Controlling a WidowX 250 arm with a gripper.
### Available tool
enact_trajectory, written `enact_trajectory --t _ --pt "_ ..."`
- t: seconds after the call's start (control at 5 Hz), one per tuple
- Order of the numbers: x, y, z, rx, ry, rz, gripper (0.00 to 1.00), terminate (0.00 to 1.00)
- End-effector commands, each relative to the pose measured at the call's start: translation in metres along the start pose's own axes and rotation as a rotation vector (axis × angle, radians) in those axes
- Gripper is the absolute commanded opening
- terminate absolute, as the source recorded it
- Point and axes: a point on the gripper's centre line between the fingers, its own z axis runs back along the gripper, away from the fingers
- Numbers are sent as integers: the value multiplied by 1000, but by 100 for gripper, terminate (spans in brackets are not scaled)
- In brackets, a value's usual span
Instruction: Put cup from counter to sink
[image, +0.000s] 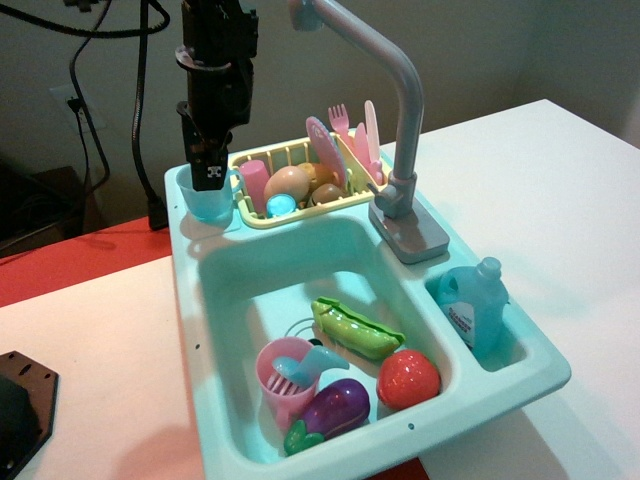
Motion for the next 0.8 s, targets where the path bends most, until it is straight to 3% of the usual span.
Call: enact_trajectory --t 0.0,0.4,0.6 --pt "0 0 0 0 0 0 100 0" --pt "17 -10 -25 -7 35 -12 100 0" --pt "16 -15 -33 -12 20 -20 100 0"
